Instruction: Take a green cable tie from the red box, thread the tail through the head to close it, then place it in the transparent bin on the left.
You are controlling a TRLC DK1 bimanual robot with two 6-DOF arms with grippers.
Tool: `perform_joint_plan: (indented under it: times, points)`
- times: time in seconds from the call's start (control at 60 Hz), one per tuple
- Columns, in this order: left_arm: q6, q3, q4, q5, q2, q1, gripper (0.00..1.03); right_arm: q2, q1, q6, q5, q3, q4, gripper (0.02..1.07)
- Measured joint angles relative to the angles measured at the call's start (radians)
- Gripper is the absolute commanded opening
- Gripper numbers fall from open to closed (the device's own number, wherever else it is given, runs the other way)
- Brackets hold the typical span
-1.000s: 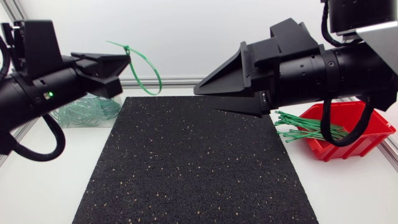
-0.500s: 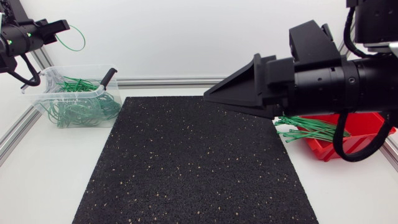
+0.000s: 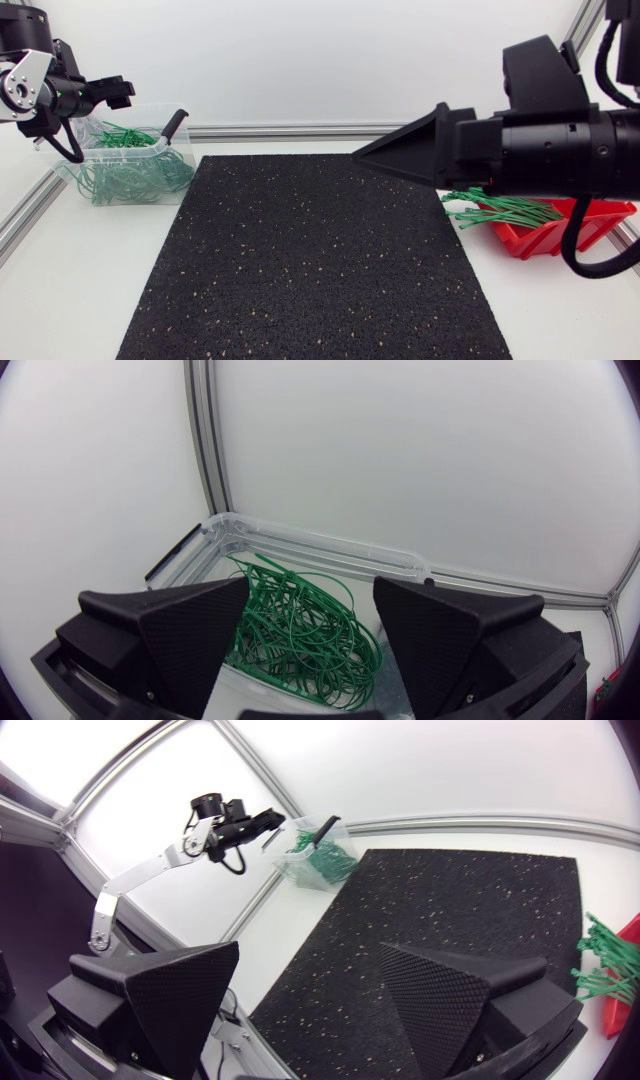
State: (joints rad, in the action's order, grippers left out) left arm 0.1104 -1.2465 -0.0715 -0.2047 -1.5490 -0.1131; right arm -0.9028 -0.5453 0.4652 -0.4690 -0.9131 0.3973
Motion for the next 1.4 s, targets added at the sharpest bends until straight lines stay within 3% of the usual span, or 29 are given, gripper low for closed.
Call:
perform_joint_plan:
  times: [0.25, 0.55, 0.95, 1.4]
  points:
    - [-0.027, 0.169, 0.01, -0.004, 0.179, 0.013, 1.0, 0.062, 0.146, -0.193, 0.183, 0.058, 0.003, 1.03]
    - [-0.063, 0.425, 0.119, 0.013, 0.392, 0.023, 1.0, 0.174, 0.31, -0.37, 0.292, 0.192, -0.021, 1.03]
    - [-0.082, 0.697, 0.197, 0.052, 0.663, 0.064, 1.0, 0.393, 0.444, -0.515, 0.371, 0.395, -0.1, 1.03]
    - [-0.097, 0.922, 0.211, 0.131, 1.022, 0.089, 1.0, 0.622, 0.489, -0.518, 0.415, 0.62, -0.227, 1.03]
